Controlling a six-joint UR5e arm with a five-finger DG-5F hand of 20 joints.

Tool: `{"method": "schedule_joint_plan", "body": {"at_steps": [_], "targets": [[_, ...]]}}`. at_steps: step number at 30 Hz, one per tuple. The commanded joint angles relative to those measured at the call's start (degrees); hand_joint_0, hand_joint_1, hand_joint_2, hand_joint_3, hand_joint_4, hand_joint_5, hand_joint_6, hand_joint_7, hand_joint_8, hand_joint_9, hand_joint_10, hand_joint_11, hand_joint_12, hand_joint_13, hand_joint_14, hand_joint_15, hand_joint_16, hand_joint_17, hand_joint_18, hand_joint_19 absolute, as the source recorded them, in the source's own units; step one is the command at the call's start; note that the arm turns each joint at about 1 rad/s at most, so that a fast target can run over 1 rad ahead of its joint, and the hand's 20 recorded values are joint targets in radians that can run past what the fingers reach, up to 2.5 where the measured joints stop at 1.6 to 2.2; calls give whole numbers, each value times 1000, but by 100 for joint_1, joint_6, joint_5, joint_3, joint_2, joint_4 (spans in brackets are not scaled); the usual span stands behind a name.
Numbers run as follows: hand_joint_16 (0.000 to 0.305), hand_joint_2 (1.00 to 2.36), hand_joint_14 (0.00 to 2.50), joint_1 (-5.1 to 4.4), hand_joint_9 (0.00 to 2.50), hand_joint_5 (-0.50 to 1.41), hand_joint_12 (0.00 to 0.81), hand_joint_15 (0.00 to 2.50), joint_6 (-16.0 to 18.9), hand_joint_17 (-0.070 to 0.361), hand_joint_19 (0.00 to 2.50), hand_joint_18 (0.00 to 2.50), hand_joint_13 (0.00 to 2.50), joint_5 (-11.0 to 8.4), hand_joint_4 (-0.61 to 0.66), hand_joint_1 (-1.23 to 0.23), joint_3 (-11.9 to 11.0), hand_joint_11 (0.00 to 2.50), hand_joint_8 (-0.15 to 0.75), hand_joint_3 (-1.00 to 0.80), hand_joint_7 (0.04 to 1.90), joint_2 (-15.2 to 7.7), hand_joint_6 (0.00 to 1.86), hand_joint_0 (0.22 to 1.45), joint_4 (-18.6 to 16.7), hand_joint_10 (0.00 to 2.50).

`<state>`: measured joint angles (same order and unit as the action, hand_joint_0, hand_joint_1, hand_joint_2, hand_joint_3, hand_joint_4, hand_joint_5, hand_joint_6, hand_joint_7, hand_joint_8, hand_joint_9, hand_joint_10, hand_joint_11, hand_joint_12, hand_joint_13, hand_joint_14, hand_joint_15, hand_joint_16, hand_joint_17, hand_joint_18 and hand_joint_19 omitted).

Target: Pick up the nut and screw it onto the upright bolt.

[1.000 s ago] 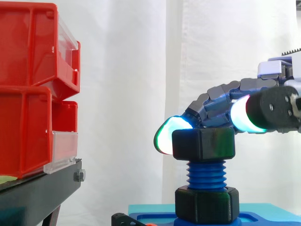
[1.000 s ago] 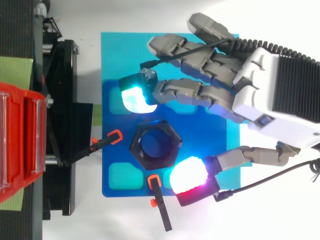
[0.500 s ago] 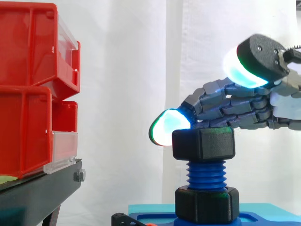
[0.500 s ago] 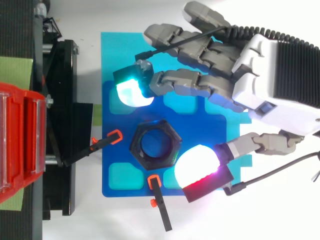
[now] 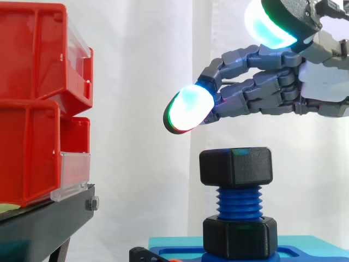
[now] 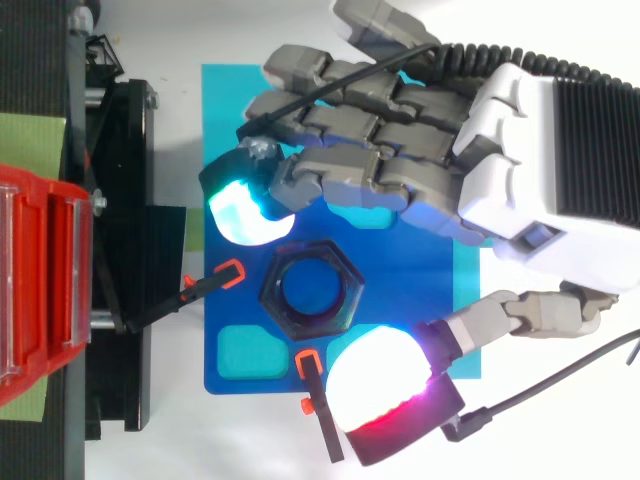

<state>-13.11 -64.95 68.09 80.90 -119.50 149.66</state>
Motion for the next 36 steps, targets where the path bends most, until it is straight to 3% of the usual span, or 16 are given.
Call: {"method": "schedule_joint_plan", "body": {"at_steps": [1, 12, 19, 36], "targets": [[48, 1000, 0, -7, 442, -166, 357, 0, 0, 107, 0, 0, 164, 2, 195, -205, 4, 0, 273, -500, 778, -3, 502, 448, -16, 0], [48, 1000, 0, -7, 427, -165, 360, 0, 0, 107, 0, 0, 71, 20, 187, -196, 4, 0, 261, -500, 714, -12, 502, 448, 11, 0], [47, 1000, 0, 19, 387, -169, 360, 0, -131, 107, 0, 0, 9, 459, 184, -164, 4, 0, 260, -500, 739, -73, 502, 446, -7, 0], [48, 1000, 0, 81, 401, -161, 362, 0, -131, 107, 0, 0, 28, 556, 200, -156, 40, 0, 269, -500, 771, -170, 502, 447, 72, 0]]}}
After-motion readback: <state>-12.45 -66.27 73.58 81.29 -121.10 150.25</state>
